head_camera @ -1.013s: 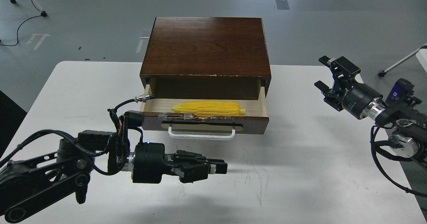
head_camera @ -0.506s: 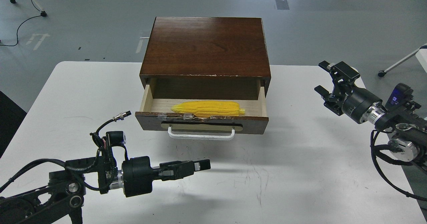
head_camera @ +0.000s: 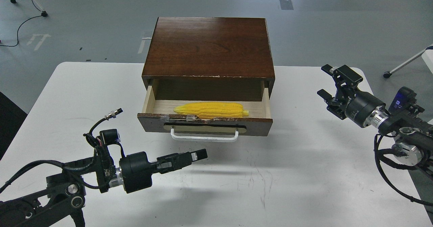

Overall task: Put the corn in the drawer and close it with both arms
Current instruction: 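Position the left gripper tip against the drawer front below the handle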

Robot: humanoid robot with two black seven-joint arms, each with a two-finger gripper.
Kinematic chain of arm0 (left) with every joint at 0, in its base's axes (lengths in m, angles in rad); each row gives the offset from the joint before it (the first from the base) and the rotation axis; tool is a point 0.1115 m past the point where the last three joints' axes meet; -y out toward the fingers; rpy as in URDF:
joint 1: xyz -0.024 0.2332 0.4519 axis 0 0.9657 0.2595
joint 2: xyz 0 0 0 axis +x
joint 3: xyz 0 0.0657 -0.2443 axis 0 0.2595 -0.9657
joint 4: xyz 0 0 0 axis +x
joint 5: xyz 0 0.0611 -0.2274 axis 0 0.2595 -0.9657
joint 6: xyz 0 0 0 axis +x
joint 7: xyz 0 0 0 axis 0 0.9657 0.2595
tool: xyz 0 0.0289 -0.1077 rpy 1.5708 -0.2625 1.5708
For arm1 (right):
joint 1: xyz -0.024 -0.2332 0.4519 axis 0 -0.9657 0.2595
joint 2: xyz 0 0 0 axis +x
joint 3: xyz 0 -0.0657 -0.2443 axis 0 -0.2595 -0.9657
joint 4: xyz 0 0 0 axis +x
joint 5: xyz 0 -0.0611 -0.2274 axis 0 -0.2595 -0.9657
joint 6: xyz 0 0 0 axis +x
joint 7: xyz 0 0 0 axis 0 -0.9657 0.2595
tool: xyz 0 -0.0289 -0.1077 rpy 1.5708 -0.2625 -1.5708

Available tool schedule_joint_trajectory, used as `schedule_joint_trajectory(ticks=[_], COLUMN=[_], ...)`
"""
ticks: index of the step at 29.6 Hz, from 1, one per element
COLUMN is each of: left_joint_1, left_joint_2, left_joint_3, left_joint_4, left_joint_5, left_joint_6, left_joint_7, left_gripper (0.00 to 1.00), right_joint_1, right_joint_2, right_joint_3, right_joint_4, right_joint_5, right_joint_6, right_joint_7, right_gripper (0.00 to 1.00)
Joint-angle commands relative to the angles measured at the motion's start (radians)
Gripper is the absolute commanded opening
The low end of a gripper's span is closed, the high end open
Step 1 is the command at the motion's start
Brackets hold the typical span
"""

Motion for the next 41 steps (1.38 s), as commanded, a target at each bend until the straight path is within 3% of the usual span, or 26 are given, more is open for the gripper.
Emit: schedule_joint_trajectory(ticks=[1, 41], left_joint_1=[0.0, -0.017], left_joint_2=[-0.002, -0.009], left_joint_3=[0.0, -0.025], left_joint_4=[0.017, 0.075], left_joint_5=[0.004, 0.001], left_joint_6=[0.001, 0.0], left_joint_7=[0.0, 0.0], left_gripper=[0.0, 0.0], right_joint_1=[-0.001, -0.025], right_joint_2=[0.0, 0.002], right_joint_3=[-0.001, -0.003], right_joint_4=[-0.001, 0.001], right_joint_5=[0.0, 0.0], right_joint_6=[0.0, 0.0], right_joint_7=[0.0, 0.0], right_gripper=[0.99, 0.99])
